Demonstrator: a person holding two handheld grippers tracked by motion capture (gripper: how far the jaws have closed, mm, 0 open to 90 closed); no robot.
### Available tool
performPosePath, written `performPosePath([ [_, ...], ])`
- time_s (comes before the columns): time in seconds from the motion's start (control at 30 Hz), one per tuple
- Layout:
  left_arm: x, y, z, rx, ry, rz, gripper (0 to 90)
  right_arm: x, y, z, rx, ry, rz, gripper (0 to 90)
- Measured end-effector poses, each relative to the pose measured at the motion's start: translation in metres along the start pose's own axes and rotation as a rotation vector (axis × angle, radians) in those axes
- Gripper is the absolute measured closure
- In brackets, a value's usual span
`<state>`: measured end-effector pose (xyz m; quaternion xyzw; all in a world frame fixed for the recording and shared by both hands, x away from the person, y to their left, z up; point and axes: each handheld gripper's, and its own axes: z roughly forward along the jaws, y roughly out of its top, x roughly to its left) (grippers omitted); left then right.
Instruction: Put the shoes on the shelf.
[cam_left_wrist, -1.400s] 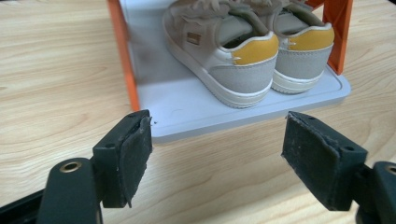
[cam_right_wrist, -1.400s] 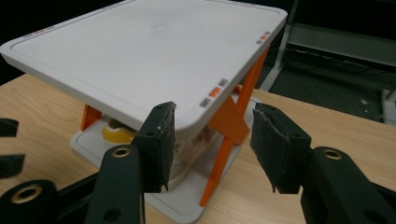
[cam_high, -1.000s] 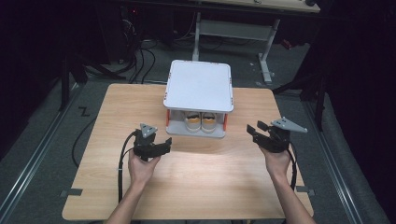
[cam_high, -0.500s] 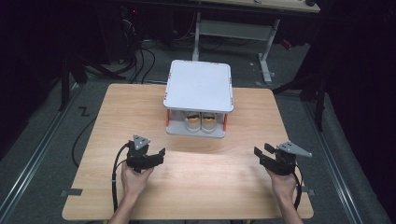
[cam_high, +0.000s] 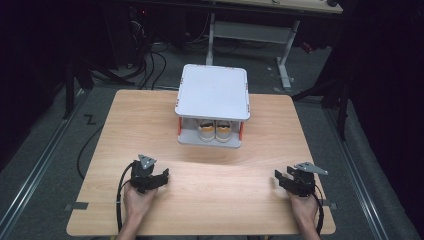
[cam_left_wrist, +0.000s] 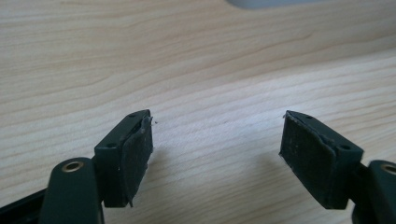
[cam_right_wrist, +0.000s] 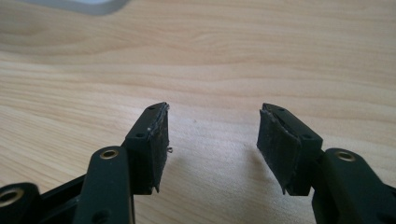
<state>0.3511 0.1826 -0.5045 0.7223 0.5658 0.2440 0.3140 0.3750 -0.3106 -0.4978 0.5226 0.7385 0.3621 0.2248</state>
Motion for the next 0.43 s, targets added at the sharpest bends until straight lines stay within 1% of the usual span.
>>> performPosePath([
  [0.07, 0.0004, -0.0022, 0.0001, -0.014, 0.001, 0.001, 25.4, -0.0005, -0.0006, 0.0031, 0.034, -0.006, -0.001, 41.5],
  [0.1, 0.0005, -0.0022, 0.0002, -0.015, 0.002, 0.001, 25.5, -0.0004, -0.0004, 0.0038, 0.042, -0.008, -0.004, 41.2],
  [0.27, 0.0008, -0.0021, 0.0006, -0.016, 0.0, -0.004, 25.0, 0.0021, -0.0002, 0.0048, 0.049, -0.01, -0.039, 37.3],
  [0.33, 0.0005, -0.0021, 0.0005, -0.013, 0.003, 0.002, 24.2, 0.0052, -0.0001, 0.0055, 0.06, -0.018, -0.07, 34.4],
  [0.43, 0.0007, -0.0022, 0.0006, -0.014, -0.002, 0.001, 23.2, 0.0057, -0.0003, 0.0053, 0.06, -0.018, -0.068, 34.2],
])
